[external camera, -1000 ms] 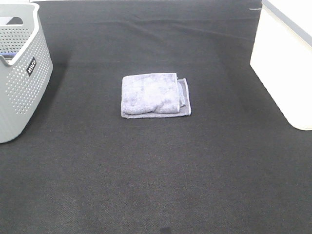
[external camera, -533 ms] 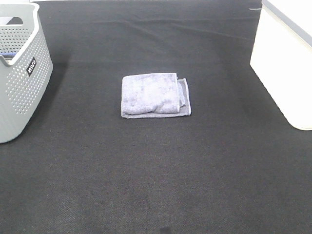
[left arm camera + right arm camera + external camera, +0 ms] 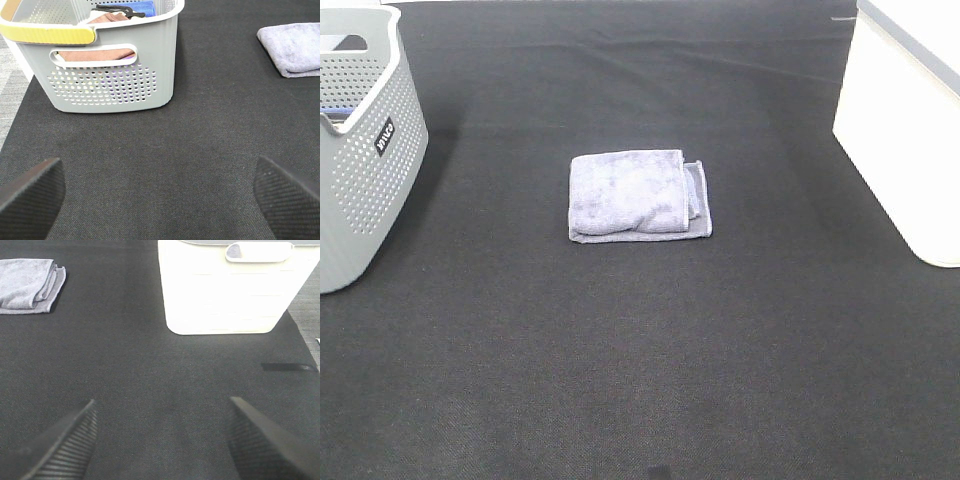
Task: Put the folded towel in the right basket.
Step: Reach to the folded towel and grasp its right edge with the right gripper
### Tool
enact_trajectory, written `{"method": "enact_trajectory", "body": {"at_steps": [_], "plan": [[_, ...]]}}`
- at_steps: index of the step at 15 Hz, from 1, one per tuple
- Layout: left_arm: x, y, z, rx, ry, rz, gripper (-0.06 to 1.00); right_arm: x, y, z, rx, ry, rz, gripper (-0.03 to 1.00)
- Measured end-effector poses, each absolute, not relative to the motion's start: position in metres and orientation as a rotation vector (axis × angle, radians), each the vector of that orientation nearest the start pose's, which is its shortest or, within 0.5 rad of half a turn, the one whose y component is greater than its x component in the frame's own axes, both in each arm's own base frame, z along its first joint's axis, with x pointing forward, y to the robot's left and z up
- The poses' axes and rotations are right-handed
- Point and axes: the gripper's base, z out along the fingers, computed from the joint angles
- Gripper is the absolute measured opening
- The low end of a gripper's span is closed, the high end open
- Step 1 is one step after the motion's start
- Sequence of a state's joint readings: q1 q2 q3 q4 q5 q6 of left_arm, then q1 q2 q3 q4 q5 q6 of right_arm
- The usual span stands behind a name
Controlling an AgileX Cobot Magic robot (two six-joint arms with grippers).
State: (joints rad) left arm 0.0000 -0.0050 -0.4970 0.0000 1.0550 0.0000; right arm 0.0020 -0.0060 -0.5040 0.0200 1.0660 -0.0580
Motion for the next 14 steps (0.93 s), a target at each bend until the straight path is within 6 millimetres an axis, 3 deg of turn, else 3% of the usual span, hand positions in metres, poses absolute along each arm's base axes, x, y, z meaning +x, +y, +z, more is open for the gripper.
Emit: {"method": "enact_trajectory", "body": {"at_steps": [9, 11, 14], "plan": [[-0.005, 0.000, 0.277, 0.000, 2.037, 0.000, 0.97, -0.005, 0.000, 0.279, -0.052, 2.044, -0.029, 0.69], [-0.005, 0.000, 0.277, 0.000, 2.037, 0.000, 0.97, 0.007, 0.000, 0.289, -0.052, 2.027, -0.030, 0.69], [-0.005, 0.000, 0.277, 0.000, 2.037, 0.000, 0.97, 0.047, 0.001, 0.314, -0.048, 1.974, -0.019, 0.69]]}}
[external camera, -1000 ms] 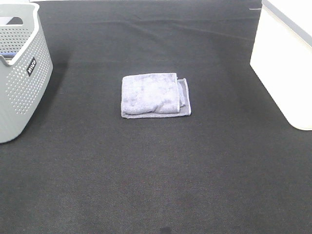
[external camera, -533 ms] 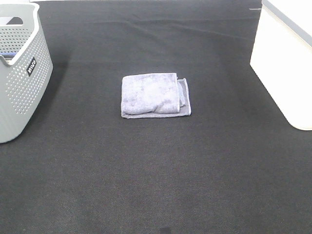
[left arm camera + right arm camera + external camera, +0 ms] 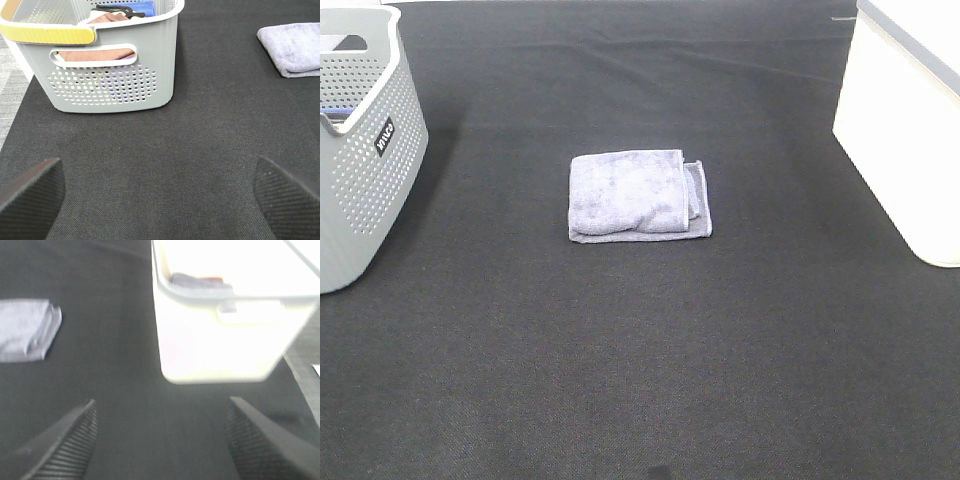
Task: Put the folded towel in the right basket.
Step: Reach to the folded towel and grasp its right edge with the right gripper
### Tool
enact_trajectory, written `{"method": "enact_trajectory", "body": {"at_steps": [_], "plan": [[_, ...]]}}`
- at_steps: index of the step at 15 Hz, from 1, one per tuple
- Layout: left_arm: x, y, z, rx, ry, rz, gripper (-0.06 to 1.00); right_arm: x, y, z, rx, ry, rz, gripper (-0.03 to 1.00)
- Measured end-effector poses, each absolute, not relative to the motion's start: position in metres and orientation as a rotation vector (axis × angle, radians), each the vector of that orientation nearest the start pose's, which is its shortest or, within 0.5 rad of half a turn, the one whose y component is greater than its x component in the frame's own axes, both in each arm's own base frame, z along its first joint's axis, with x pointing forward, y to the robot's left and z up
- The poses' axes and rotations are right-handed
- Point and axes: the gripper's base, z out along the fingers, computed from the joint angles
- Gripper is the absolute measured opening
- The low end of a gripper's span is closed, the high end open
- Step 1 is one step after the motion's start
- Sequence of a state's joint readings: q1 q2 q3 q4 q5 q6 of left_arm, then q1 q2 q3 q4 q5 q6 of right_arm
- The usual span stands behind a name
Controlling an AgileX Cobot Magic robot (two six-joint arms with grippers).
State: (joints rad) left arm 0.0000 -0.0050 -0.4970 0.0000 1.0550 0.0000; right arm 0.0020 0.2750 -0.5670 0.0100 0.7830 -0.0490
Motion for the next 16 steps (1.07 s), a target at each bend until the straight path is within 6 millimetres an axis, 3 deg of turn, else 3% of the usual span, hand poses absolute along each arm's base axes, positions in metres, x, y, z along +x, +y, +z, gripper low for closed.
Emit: {"method": "enact_trajectory", "body": {"at_steps": [5, 7, 12, 13, 16], "plan": [[-0.005, 0.000, 0.277, 0.000, 2.037, 0.000, 0.97, 0.142, 0.002, 0.362, -0.037, 2.065, 0.011, 0.69], [-0.005, 0.000, 0.277, 0.000, 2.037, 0.000, 0.97, 0.196, 0.003, 0.381, -0.035, 2.124, 0.019, 0.69], [-0.005, 0.000, 0.277, 0.000, 2.037, 0.000, 0.97, 0.308, 0.007, 0.385, -0.059, 2.267, 0.079, 0.69], [-0.005, 0.000, 0.277, 0.000, 2.037, 0.000, 0.97, 0.308, 0.007, 0.385, -0.059, 2.267, 0.079, 0.69], [-0.005, 0.000, 0.277, 0.000, 2.037, 0.000, 0.97, 0.366, 0.014, 0.377, -0.092, 2.343, 0.116, 0.69]]}}
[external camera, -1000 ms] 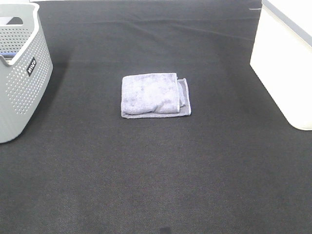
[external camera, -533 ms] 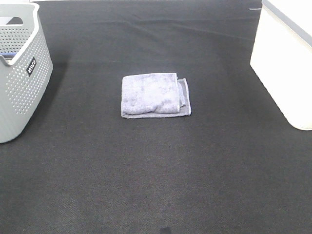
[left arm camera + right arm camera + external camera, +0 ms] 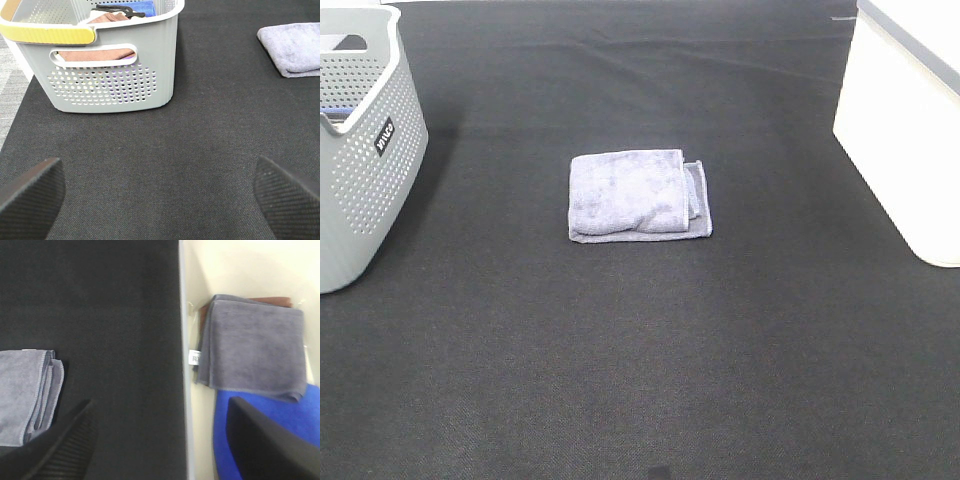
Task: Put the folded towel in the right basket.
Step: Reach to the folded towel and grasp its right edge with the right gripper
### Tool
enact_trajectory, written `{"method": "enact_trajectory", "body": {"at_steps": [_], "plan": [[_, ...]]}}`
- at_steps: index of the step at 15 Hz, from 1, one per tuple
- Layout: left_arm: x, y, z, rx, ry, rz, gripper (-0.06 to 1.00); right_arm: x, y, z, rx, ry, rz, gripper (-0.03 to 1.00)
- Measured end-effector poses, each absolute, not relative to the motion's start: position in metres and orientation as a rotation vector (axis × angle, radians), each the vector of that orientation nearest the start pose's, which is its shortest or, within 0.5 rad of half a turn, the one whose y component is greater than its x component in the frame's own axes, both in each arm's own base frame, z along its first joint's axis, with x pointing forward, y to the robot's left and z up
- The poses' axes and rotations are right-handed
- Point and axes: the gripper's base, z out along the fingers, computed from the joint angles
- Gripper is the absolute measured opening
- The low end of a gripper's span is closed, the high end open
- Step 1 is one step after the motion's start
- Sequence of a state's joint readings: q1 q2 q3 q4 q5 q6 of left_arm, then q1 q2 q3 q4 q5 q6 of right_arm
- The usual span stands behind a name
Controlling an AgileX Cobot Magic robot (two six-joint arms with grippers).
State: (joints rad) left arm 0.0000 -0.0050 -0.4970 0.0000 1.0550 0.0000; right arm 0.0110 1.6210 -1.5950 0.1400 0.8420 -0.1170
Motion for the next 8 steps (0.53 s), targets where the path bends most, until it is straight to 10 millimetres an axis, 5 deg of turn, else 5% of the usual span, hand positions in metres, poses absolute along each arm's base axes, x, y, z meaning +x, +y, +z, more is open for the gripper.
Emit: {"method": "enact_trajectory", "body": {"at_steps": [2, 3, 8], "plan": [[-0.005, 0.000, 0.277, 0.000, 2.037, 0.000, 0.97, 0.397, 0.035, 0.368, -0.171, 2.383, 0.131, 0.69], [-0.005, 0.000, 0.277, 0.000, 2.037, 0.000, 0.97, 0.414, 0.060, 0.358, -0.247, 2.406, 0.158, 0.69], [-0.005, 0.000, 0.277, 0.000, 2.037, 0.000, 0.97, 0.444, 0.127, 0.302, -0.371, 2.511, 0.319, 0.69]]}}
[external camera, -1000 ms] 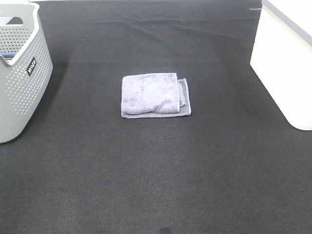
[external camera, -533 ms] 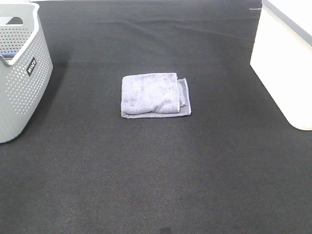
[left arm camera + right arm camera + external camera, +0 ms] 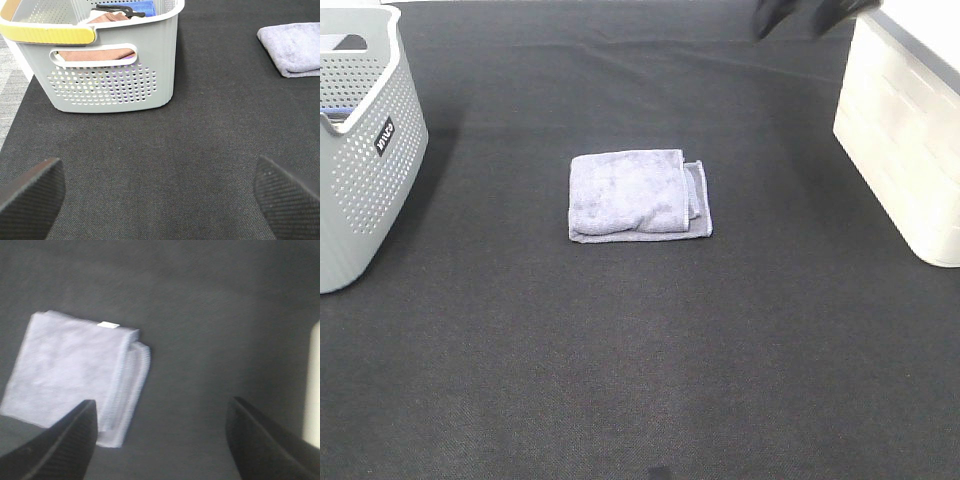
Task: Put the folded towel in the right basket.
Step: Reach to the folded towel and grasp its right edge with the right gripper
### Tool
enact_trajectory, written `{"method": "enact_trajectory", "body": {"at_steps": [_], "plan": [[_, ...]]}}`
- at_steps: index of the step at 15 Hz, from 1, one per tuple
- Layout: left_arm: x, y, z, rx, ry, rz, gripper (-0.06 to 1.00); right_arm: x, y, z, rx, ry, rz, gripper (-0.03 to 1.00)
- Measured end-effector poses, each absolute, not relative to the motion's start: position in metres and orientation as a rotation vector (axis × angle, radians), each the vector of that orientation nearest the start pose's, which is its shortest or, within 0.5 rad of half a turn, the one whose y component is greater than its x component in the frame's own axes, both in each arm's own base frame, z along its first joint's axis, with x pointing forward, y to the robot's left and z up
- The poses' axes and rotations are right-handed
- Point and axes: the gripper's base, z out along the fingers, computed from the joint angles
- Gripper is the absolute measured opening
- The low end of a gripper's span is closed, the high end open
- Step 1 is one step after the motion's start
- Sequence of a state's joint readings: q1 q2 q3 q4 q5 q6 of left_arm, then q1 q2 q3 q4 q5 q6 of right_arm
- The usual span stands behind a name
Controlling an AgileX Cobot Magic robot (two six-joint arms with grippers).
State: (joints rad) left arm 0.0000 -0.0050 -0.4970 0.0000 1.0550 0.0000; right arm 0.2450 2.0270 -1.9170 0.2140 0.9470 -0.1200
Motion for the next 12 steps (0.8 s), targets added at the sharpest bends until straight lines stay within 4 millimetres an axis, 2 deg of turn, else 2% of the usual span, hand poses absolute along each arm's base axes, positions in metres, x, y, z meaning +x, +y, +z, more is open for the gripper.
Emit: {"method": "enact_trajectory", "body": {"at_steps": [5, 9, 10, 11, 12], "plan": [[-0.005, 0.000, 0.277, 0.000, 2.037, 0.000, 0.97, 0.462, 0.146, 0.219, -0.287, 2.728, 0.551, 0.69], [-0.005, 0.000, 0.277, 0.000, 2.037, 0.000, 0.97, 0.474, 0.155, 0.176, -0.278, 2.811, 0.647, 0.69], [-0.005, 0.000, 0.277, 0.000, 2.037, 0.000, 0.97, 0.479, 0.158, 0.167, -0.282, 2.829, 0.682, 0.69], [-0.005, 0.000, 0.277, 0.000, 2.037, 0.000, 0.97, 0.479, 0.158, 0.167, -0.282, 2.829, 0.682, 0.69], [-0.005, 0.000, 0.277, 0.000, 2.037, 0.000, 0.97, 0.485, 0.162, 0.156, -0.292, 2.853, 0.721, 0.69]]}}
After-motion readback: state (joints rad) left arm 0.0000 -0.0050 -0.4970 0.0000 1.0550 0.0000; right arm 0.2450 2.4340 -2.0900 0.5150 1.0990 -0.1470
